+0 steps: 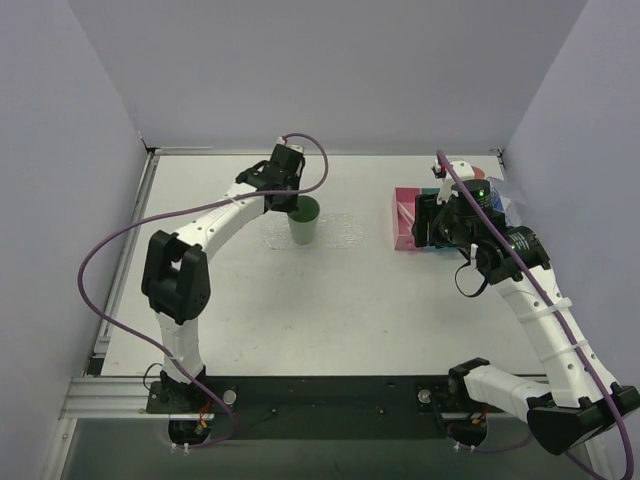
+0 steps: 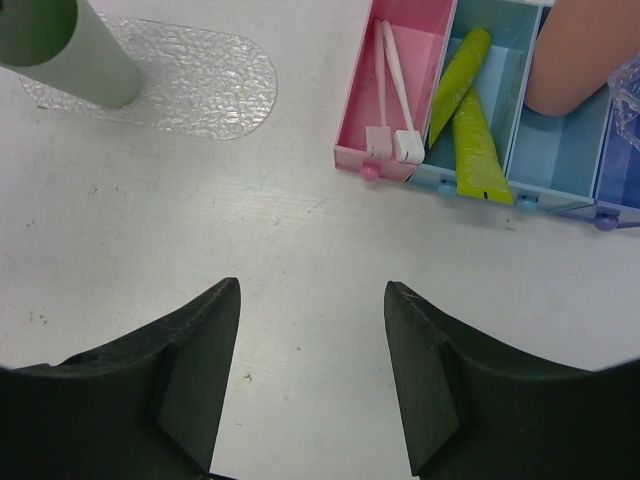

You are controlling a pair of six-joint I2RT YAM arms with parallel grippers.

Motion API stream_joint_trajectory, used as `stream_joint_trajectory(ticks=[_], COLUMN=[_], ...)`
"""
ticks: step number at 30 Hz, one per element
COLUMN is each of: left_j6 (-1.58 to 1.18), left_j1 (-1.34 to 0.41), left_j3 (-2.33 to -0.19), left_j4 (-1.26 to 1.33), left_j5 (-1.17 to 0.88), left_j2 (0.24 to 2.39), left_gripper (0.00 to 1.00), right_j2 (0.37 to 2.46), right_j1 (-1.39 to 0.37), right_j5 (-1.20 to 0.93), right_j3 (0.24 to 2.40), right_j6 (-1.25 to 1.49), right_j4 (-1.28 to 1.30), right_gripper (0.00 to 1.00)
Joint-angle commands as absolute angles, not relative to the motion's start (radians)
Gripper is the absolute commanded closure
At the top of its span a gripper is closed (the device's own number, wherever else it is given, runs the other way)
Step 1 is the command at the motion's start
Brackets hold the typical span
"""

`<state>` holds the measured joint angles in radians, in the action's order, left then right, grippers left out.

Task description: Prepare toiletry sets of a toothbrush and toothpaste on the tray

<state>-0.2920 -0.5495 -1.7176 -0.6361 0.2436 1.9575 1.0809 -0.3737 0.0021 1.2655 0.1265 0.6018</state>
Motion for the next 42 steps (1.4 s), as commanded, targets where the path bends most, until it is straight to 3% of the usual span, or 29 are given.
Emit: stream_joint_trajectory(ticks=[1,9,42], left_j6=[-0.273,-0.276,-0.268], left_j1=[-0.465,-0.381,-0.367], left_j3=[-1.681,-1.606,-1.586], left_j4=[-0.630,-0.589,-0.554], left_j5=[0.235,0.201,0.239], left_j2=[1.847,1.789,1.845], left_gripper=[1.00,1.00,1.00], right_j2=[1.077,1.086,1.089], right_j1=[-0.373,-0.373,-0.374], right_j5=[0.031,0.025,0.018], right_j3=[1.258,1.258,1.241], right_j6=[0.115,0.120,0.118], right_j4=[0.592,0.592,0.591], right_gripper=[0.45,0.45,0.43])
